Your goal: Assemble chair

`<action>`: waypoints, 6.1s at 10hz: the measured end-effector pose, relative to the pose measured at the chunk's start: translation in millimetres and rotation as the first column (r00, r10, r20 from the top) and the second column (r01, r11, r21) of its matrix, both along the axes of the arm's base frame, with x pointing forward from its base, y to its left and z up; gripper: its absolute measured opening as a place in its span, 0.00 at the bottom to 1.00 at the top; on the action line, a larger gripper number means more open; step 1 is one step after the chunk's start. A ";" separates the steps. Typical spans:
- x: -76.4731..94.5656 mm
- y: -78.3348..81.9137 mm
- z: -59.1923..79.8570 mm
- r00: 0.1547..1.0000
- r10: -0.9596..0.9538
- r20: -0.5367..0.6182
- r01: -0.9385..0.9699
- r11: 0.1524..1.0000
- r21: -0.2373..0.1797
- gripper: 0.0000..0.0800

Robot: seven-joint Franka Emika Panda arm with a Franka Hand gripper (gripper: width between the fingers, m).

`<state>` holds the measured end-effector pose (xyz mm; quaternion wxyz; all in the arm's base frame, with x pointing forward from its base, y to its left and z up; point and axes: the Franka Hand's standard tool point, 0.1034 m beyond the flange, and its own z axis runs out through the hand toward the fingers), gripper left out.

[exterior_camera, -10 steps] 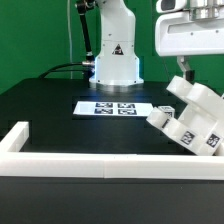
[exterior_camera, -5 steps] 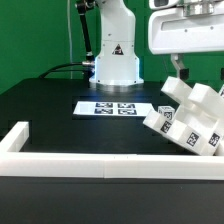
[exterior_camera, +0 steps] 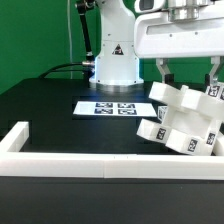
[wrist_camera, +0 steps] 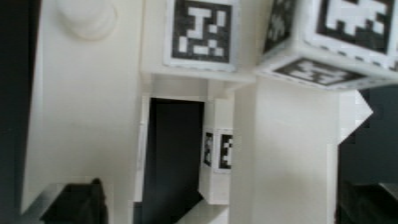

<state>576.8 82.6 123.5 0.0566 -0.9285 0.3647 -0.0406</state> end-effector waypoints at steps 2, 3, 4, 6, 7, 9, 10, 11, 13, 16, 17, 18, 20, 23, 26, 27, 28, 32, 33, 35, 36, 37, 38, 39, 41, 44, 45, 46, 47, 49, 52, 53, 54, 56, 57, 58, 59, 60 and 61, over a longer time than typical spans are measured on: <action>-0.6 -3.4 -10.9 1.000 -0.002 -0.015 0.002 1.000 -0.009 0.81; 1.3 -5.7 -16.1 1.000 -0.003 -0.019 0.003 1.000 -0.015 0.81; 4.1 -10.6 -20.2 1.000 0.001 -0.021 -0.001 1.000 -0.022 0.81; 11.8 -18.0 -20.7 1.000 0.005 -0.011 -0.005 0.999 -0.032 0.81; 12.6 -20.0 -20.5 1.000 0.008 -0.010 -0.008 0.999 -0.033 0.81; 13.2 -24.8 -19.7 1.000 0.015 -0.009 -0.015 0.999 -0.037 0.81; 13.8 -28.6 -18.0 1.000 0.023 -0.007 -0.023 0.999 -0.039 0.81; 14.3 -31.9 -9.8 0.999 0.046 -0.004 -0.046 0.998 -0.036 0.81; 5.3 -31.7 18.7 0.999 0.045 0.016 -0.045 0.999 -0.007 0.81; -34.6 -22.6 30.5 0.997 0.059 0.041 -0.060 0.998 0.015 0.81; -45.4 -19.5 28.8 0.998 0.054 0.037 -0.055 0.998 0.019 0.81; -46.3 -18.8 29.7 0.998 0.053 0.038 -0.054 0.998 0.020 0.81; -45.7 -19.7 28.3 0.998 0.052 0.036 -0.053 0.998 0.019 0.81; -46.0 -19.7 28.1 0.998 0.052 0.036 -0.053 0.998 0.018 0.81; -75.0 -15.0 21.5 0.954 0.287 0.088 -0.285 0.958 -0.036 0.81; -86.3 -15.5 12.7 0.889 0.448 0.096 -0.443 0.894 -0.070 0.81; -94.2 -11.0 8.2 0.861 0.503 0.083 -0.498 0.864 -0.068 0.81; -100.5 -8.8 6.0 0.867 0.491 0.085 -0.486 0.871 -0.074 0.81; -105.3 -4.6 4.6 0.811 0.576 0.104 -0.562 0.816 -0.132 0.81; -125.3 7.4 -2.3 0.727 0.683 0.074 -0.670 0.728 -0.144 0.81; -130.2 9.6 -6.1 0.668 0.742 0.058 -0.729 0.668 -0.148 0.81; -133.0 8.7 -8.7 0.656 0.753 0.052 -0.741 0.656 -0.146 0.81; -132.1 8.6 -8.2 0.661 0.748 0.054 -0.736 0.661 -0.146 0.81; -132.2 8.6 -8.4 0.661 0.748 0.054 -0.736 0.661 -0.146 0.81; -133.5 7.3 -9.5 0.658 0.751 0.055 -0.738 0.657 -0.152 0.81; -166.0 6.7 -29.2 0.659 0.751 0.045 -0.735 0.655 -0.173 0.81; -175.6 10.1 -36.1 0.650 0.759 0.032 -0.745 0.645 -0.169 0.81; -175.3 8.0 -39.9 0.654 0.756 0.017 -0.746 0.648 -0.152 0.81; -174.8 5.9 -42.6 0.656 0.754 0.013 -0.744 0.650 -0.154 0.81; -183.3 7.9 -55.0 0.646 0.761 -0.062 -0.763 0.643 -0.064 0.81; -180.1 16.4 -52.8 0.640 0.760 -0.111 -0.764 0.645 0.011 0.81; -180.4 18.2 -52.7 0.645 0.756 -0.113 -0.760 0.650 0.010 0.81; -180.2 17.0 -52.8 0.647 0.754 -0.113 -0.758 0.652 0.010 0.81; -180.4 14.8 -54.4 0.643 0.758 -0.106 -0.763 0.647 0.001 0.81; -184.6 9.0 -59.6 0.641 0.761 -0.102 -0.766 0.643 -0.014 0.81; -190.7 7.3 -65.2 0.641 0.760 -0.106 -0.766 0.642 -0.022 0.81; -194.2 6.7 -70.8 0.637 0.763 -0.108 -0.770 0.637 -0.035 0.81; -197.1 5.6 -75.0 0.635 0.764 -0.113 -0.772 0.635 -0.039 0.81; -197.5 4.6 -77.8 0.634 0.765 -0.114 -0.772 0.634 -0.046 0.81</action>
Offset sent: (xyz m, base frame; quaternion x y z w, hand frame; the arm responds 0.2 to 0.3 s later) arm 0.0172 -0.0155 -0.0141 -0.0052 0.0062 -0.0156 0.9998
